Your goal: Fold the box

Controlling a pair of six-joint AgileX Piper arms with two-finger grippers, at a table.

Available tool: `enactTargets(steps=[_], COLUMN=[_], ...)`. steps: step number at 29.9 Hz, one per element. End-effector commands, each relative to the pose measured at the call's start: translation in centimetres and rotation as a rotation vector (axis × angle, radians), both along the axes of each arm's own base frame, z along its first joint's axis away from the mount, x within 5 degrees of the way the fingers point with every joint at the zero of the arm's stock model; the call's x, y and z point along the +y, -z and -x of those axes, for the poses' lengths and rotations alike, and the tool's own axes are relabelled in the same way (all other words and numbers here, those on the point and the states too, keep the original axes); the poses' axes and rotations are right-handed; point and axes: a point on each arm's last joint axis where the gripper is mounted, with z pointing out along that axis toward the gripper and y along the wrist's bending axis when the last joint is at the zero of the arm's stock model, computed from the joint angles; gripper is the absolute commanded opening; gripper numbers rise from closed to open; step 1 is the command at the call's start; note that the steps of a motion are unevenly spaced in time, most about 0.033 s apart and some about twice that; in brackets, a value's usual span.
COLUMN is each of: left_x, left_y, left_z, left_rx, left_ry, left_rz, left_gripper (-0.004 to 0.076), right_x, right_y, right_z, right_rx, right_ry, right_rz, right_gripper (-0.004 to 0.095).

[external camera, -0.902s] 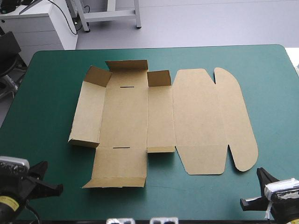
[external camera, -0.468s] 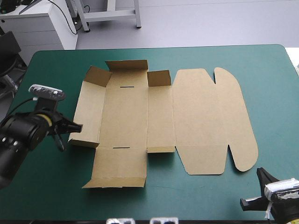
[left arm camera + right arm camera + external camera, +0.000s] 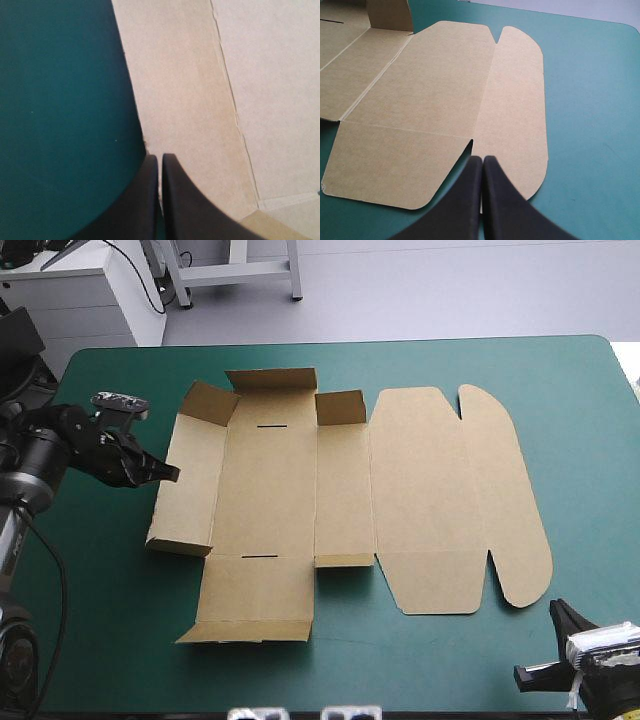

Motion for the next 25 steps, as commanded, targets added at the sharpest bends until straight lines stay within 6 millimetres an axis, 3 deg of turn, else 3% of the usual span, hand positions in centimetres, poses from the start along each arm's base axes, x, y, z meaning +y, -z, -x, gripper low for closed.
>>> enactTargets(steps=[1, 7, 13, 15, 22, 25], left_x=[2.2, 4.9, 5.6, 5.5, 5.5, 5.3], left_y=[-1.5, -0.2, 2.3, 3.1, 5.1, 5.4], left_z=[0.1, -0.1, -1.2, -1.4, -2.2, -2.5], left_rx=[-0.064, -0.019, 0.080, 0.117, 0.181, 0.192], left_ry=[0.036, 0.064, 0.051, 0.082, 0.090, 0.088], left_rz=[0.107, 0.257, 0.345, 0.378, 0.430, 0.484], left_gripper=[0.0013, 0.0013, 0.0034, 0.0094, 0.0411, 0.0433], right_x=[0.0, 0.0, 0.0, 0.0, 0.0, 0.0], right_y=[-1.4, -1.4, -1.4, -1.4, -1.4, -1.4], right_z=[0.2, 0.2, 0.2, 0.2, 0.2, 0.2], right_rx=[-0.104, -0.104, -0.104, -0.104, -0.104, -0.104], right_ry=[0.005, 0.005, 0.005, 0.005, 0.005, 0.006], right_rz=[-0.007, -0.007, -0.007, -0.007, -0.007, -0.010], right_gripper=[-0.0014, -0.0014, -0.0014, -0.0014, -0.0014, -0.0014])
